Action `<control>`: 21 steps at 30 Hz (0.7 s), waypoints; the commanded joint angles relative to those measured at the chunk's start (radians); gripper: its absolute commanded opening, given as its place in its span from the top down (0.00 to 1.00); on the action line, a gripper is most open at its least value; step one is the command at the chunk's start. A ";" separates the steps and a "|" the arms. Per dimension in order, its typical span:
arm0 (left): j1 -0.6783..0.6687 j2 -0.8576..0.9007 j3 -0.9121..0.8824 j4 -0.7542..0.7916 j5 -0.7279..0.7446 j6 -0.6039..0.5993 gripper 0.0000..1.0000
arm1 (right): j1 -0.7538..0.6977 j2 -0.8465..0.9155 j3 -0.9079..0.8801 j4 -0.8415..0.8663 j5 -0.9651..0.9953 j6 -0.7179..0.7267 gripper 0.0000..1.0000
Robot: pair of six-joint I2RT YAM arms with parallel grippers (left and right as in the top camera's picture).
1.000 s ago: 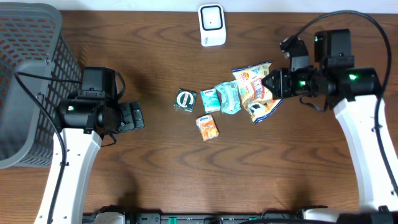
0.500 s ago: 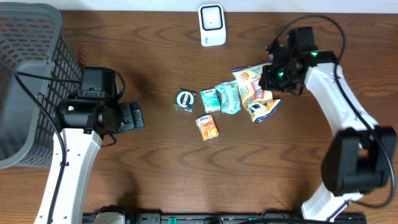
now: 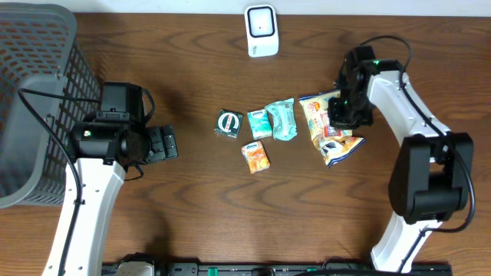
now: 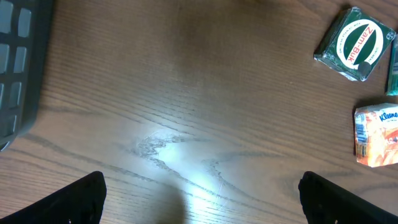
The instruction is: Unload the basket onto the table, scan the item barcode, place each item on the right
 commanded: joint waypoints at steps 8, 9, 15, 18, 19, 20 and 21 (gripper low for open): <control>-0.004 0.005 -0.005 -0.002 -0.003 -0.016 0.02 | 0.000 -0.143 0.089 -0.092 0.035 0.016 0.77; -0.004 0.005 -0.005 -0.002 -0.003 -0.016 0.02 | 0.000 -0.142 0.074 -0.085 0.035 0.016 0.77; -0.004 0.005 -0.005 -0.002 -0.003 -0.016 0.02 | 0.000 -0.131 -0.086 0.027 0.038 0.026 0.75; -0.004 0.005 -0.005 -0.002 -0.003 -0.016 0.02 | 0.000 -0.131 -0.188 0.110 0.031 0.050 0.72; -0.004 0.005 -0.005 -0.002 -0.003 -0.016 0.02 | 0.000 -0.131 -0.218 0.138 0.019 0.050 0.71; -0.004 0.005 -0.005 -0.002 -0.003 -0.016 0.02 | 0.000 -0.131 -0.247 0.166 0.002 0.050 0.69; -0.004 0.005 -0.005 -0.002 -0.003 -0.016 0.02 | 0.000 -0.131 -0.274 0.190 -0.026 0.050 0.67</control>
